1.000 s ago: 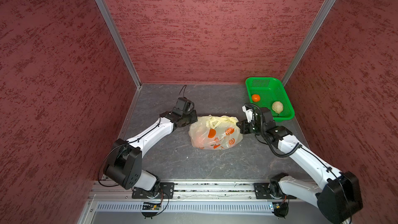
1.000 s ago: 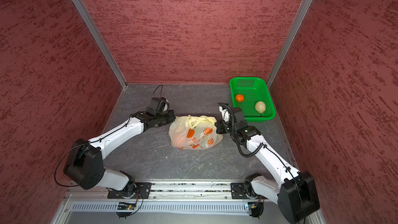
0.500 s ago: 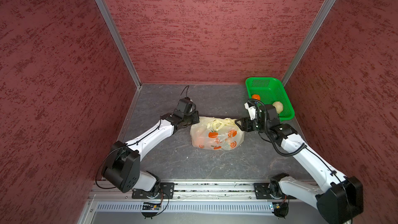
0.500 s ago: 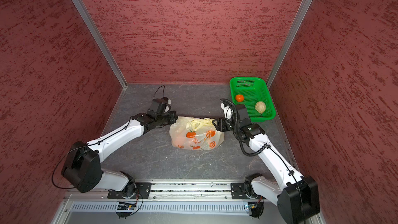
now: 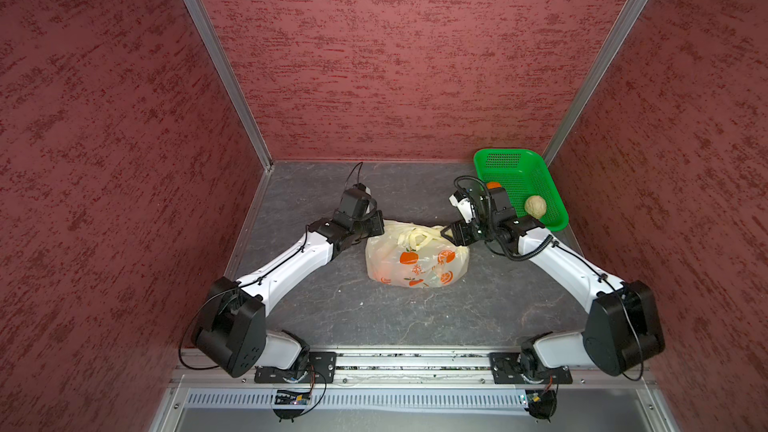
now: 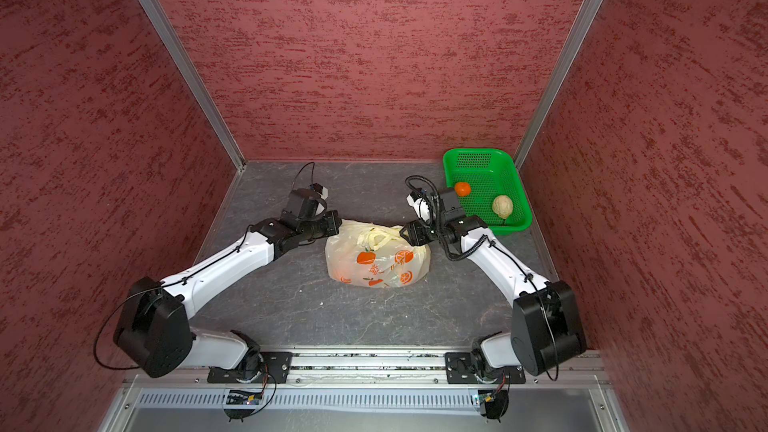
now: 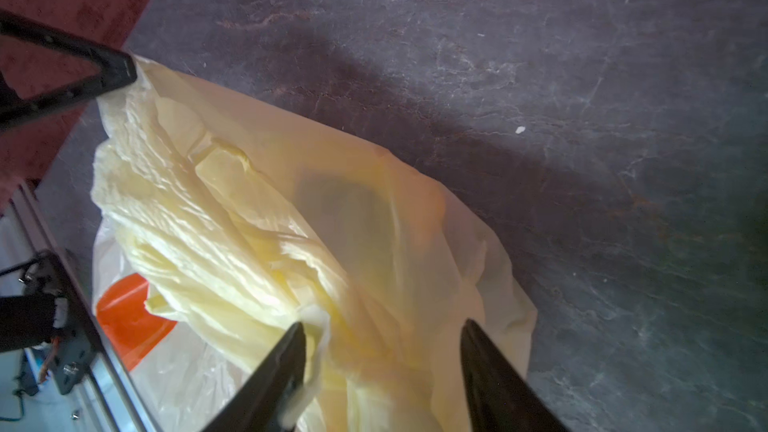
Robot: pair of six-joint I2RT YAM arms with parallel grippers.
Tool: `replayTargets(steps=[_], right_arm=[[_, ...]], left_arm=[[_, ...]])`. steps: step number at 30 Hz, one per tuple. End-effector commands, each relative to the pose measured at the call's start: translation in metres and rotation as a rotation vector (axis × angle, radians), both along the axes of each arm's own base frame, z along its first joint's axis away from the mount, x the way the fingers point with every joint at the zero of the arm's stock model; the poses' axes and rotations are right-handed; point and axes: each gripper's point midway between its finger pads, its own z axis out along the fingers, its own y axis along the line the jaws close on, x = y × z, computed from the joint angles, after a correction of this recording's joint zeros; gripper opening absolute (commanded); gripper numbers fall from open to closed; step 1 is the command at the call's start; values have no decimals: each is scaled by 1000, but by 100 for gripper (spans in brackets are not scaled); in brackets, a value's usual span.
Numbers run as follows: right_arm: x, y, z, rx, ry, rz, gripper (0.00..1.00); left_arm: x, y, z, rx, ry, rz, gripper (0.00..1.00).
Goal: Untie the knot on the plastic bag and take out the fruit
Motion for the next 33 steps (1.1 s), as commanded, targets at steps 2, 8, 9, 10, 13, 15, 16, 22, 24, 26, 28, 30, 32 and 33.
replayTargets(steps=[2,8,9,10,13,15,16,22,24,26,28,30,32,33], right_arm=[[0,0,16,10,-30,12,29],[-10,-11,30,15,-51,-50,0],[-11,-14,31,17,-53,-68,0],[-13,-18,32,24,-54,-92,0],[-20,-29,34,48,-53,-161,0],[-24,-33,35,71,-50,-196,0],[-25,-36,35,81,-49,-217,0],[-35,-32,44,152,-69,-209,0],[-36,-31,49,158,-91,-192,0],[-38,-32,53,155,-116,-185,0],[-39,-31,57,160,-133,-174,0],[-40,-29,62,176,-148,-159,0],[-41,-26,64,192,-155,-145,0],[-42,-25,64,198,-156,-138,0]], left_arm=[[5,6,14,6,-58,15,0],[4,22,5,33,-32,54,0],[3,25,2,38,-27,63,0],[3,30,1,42,-22,77,0],[0,44,-10,60,3,107,0],[-2,53,-16,69,14,126,0],[-3,56,-19,74,20,134,0],[-5,54,-15,75,0,121,18],[-2,45,3,77,-50,92,53],[2,35,29,84,-115,69,71],[5,21,58,95,-193,32,78],[6,1,85,88,-260,-30,81],[7,-25,108,73,-303,-110,81],[8,-37,114,63,-305,-149,82]])
